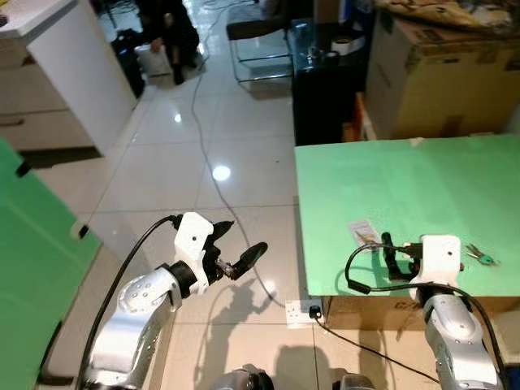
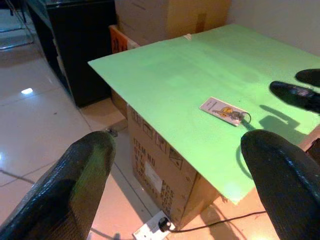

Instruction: Hang keys on a hook

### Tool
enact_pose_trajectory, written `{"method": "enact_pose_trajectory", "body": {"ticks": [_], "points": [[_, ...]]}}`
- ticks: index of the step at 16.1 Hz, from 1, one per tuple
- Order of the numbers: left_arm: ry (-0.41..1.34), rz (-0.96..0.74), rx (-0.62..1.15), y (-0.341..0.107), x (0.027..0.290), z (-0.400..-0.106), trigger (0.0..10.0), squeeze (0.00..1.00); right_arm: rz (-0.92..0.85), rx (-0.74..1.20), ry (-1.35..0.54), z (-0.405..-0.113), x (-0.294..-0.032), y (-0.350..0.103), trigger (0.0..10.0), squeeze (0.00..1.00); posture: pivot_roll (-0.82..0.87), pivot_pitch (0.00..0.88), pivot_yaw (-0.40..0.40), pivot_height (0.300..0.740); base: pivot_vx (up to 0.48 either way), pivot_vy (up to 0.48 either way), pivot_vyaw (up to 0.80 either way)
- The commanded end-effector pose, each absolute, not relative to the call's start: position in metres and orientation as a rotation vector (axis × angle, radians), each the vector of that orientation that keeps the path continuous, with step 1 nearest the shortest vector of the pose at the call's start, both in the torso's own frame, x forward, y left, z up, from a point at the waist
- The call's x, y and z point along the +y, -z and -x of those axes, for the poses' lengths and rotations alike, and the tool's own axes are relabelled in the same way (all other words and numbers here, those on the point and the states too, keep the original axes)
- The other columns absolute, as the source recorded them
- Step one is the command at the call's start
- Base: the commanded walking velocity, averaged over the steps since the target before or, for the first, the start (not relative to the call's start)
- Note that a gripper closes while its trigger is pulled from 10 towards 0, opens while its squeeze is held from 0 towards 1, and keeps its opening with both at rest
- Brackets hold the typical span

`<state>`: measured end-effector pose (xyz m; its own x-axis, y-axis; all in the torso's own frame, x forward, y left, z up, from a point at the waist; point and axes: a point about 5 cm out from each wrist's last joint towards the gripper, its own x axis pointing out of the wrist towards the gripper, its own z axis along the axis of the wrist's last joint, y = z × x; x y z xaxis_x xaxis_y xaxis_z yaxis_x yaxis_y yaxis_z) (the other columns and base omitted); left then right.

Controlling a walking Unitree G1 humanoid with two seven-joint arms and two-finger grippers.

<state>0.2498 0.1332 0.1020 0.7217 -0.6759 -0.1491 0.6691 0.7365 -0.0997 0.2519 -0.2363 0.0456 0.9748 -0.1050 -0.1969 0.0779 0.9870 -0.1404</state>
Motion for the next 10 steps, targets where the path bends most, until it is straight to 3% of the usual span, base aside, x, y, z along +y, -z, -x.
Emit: {"method": "enact_pose_trajectory", "body": {"ticks": [1,10], "points": [[0.747,0.035,0.189,-0.107,0.137,-0.246,10.0,0.0,0.133,0.207,0.09,-0.252,-0.234,-0.043,10.0,0.0,-0.02,0.111,0.149,0.724,0.0,0.0,0.0],[0.694,0.051,0.267,-0.108,0.147,-0.225,10.0,0.0,0.153,0.209,0.074,-0.264,-0.234,-0.035,10.0,0.0,0.0,0.19,0.15,0.724,0.0,0.0,0.0]]}}
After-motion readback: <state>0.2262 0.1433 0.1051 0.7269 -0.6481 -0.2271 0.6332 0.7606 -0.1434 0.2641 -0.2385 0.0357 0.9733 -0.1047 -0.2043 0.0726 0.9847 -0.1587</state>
